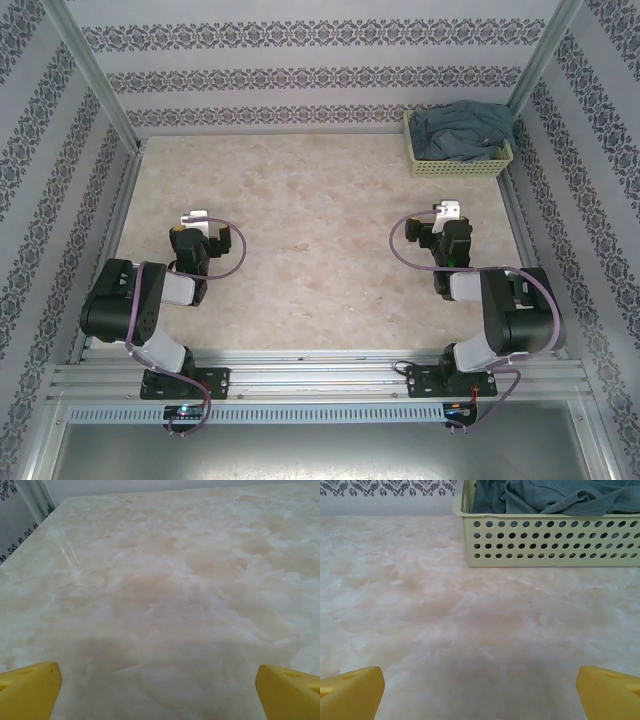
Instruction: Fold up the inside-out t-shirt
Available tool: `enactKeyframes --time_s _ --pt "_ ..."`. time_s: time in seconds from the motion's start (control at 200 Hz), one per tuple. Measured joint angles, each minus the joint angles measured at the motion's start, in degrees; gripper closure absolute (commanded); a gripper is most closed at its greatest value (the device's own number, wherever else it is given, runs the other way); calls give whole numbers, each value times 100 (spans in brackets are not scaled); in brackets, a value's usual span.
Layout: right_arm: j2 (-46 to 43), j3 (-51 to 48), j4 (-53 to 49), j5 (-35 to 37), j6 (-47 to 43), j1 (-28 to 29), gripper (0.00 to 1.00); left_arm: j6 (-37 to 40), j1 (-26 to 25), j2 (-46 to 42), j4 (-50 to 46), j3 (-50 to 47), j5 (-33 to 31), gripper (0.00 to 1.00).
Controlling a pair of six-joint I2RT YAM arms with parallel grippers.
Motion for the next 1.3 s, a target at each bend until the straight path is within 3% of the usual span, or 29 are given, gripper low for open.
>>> enactKeyframes --time_s 1.129,1.299 --pt "0 0 0 -15 -2 0 2 0 0 -7 52 -20 31 0" --pt "-181 2 -219 -179 -79 37 2 92 -61 -855 90 -439 153 0"
